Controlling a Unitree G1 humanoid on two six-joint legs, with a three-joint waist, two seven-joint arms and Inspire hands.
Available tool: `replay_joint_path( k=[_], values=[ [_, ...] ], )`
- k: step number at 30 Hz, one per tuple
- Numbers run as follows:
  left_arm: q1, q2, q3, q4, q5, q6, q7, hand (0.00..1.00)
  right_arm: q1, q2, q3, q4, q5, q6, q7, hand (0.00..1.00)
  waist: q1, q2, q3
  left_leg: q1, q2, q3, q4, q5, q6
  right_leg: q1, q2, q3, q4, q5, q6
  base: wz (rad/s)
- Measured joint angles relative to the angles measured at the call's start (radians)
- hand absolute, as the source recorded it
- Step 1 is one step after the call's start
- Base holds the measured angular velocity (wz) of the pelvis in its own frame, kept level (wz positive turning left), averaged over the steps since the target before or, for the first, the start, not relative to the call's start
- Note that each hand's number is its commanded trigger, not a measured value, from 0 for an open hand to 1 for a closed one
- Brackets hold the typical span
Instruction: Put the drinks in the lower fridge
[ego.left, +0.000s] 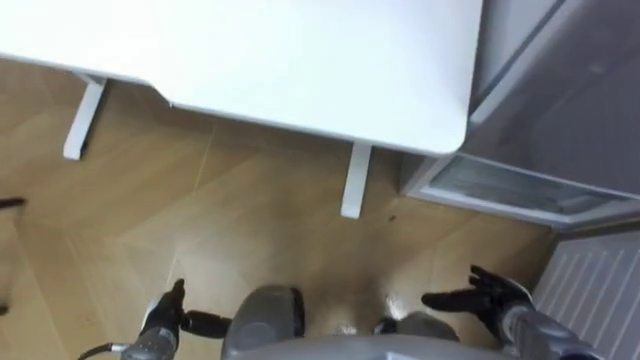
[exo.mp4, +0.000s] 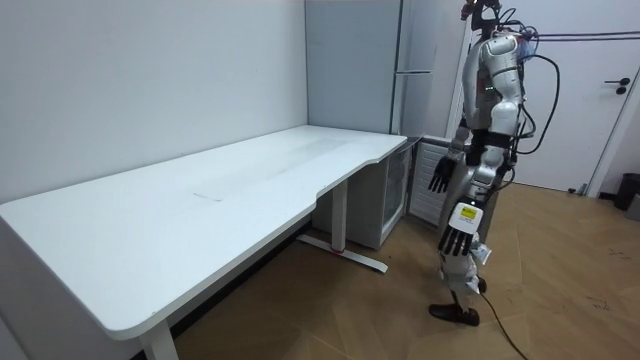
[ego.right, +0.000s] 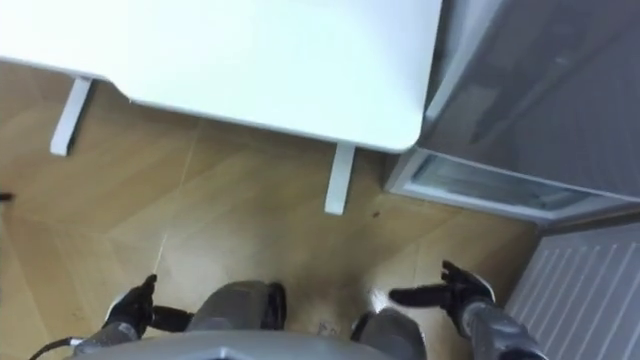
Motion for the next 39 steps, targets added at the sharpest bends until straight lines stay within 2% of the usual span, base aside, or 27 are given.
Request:
replay_joint_path(
  k=[4, 9, 13, 19, 24, 29, 31, 32, 35, 38, 39],
  values=[
    [0.028, -0.011, 0.066, -0.002, 0.063, -0.001, 0.000, 0.00, 0.061, 0.007, -0.042, 0.003, -0.004, 0.002, 0.002, 0.00, -0.001, -0.009, -0.0068, 0.113, -0.012, 0.001, -0.094, 0.020, 0.001, 0.122, 0.019, -0.001, -0.127, 0.049, 0.013, 0.01],
    [0.055, -0.034, 0.122, -0.029, 0.108, 0.000, 0.021, 0.00, 0.092, 0.049, -0.105, 0.004, -0.035, 0.007, 0.001, 0.00, -0.018, -0.024, -0.0124, 0.191, -0.022, 0.013, -0.143, 0.024, 0.001, 0.186, 0.020, 0.011, -0.177, 0.061, 0.021, -0.08],
    [0.058, -0.036, 0.122, -0.030, 0.108, 0.016, 0.022, 0.00, 0.092, 0.063, -0.113, 0.008, -0.052, 0.026, 0.012, 0.00, -0.051, -0.029, -0.0091, 0.247, -0.027, 0.020, -0.173, 0.025, 0.001, 0.233, 0.021, 0.025, -0.198, 0.063, 0.024, -0.05],
    [0.032, -0.040, 0.123, -0.019, 0.108, 0.026, 0.021, 0.00, 0.091, 0.065, -0.114, 0.010, -0.052, 0.036, 0.009, 0.00, -0.054, -0.022, -0.0046, 0.285, -0.026, 0.058, -0.188, 0.025, 0.001, 0.247, 0.021, 0.078, -0.207, 0.064, 0.026, -0.20],
    [0.032, -0.041, 0.122, -0.016, 0.108, 0.032, 0.021, 0.00, 0.088, 0.076, -0.155, 0.034, -0.052, 0.036, -0.003, 0.00, -0.057, -0.018, -0.0040, 0.302, -0.026, 0.072, -0.201, 0.026, 0.002, 0.249, 0.020, 0.095, -0.207, 0.066, 0.028, -0.12],
    [0.032, -0.041, 0.125, -0.009, 0.119, 0.047, 0.020, 0.00, 0.087, 0.083, -0.201, 0.040, -0.057, 0.036, -0.012, 0.00, -0.076, -0.014, -0.0046, 0.311, -0.025, 0.083, -0.204, 0.027, 0.004, 0.250, 0.020, 0.109, -0.207, 0.067, 0.029, -0.08],
    [0.033, -0.046, 0.140, -0.007, 0.161, 0.048, 0.019, 0.00, 0.084, 0.082, -0.213, 0.029, -0.062, 0.038, -0.016, 0.00, -0.076, -0.015, -0.0067, 0.321, -0.023, 0.097, -0.206, 0.027, 0.004, 0.251, 0.021, 0.128, -0.206, 0.068, 0.028, -0.19],
    [0.033, -0.051, 0.151, -0.006, 0.170, 0.047, 0.018, 0.00, 0.084, 0.081, -0.216, 0.028, -0.062, 0.038, -0.017, 0.00, -0.077, -0.022, -0.0046, 0.323, -0.022, 0.100, -0.206, 0.027, 0.004, 0.251, 0.022, 0.129, -0.206, 0.070, 0.028, -0.17],
    [0.030, -0.057, 0.175, -0.001, 0.181, 0.047, 0.015, 0.00, 0.087, 0.081, -0.238, -0.001, -0.064, 0.039, -0.031, 0.00, -0.083, -0.019, -0.0052, 0.323, -0.019, 0.108, -0.205, 0.027, 0.004, 0.249, 0.025, 0.135, -0.207, 0.077, 0.027, -0.10],
    [0.024, -0.067, 0.225, 0.001, 0.207, 0.046, 0.010, 0.00, 0.086, 0.080, -0.307, -0.070, -0.099, 0.042, -0.057, 0.00, -0.084, -0.028, -0.0016, 0.329, -0.017, 0.111, -0.204, 0.027, 0.004, 0.249, 0.027, 0.152, -0.206, 0.081, 0.026, -0.10],
    [0.024, -0.068, 0.241, 0.001, 0.208, 0.046, 0.007, 0.00, 0.085, 0.079, -0.332, -0.112, -0.101, 0.041, -0.068, 0.00, -0.084, -0.028, -0.0028, 0.333, -0.016, 0.113, -0.205, 0.027, 0.004, 0.250, 0.029, 0.158, -0.206, 0.083, 0.026, -0.15]
  ],
)
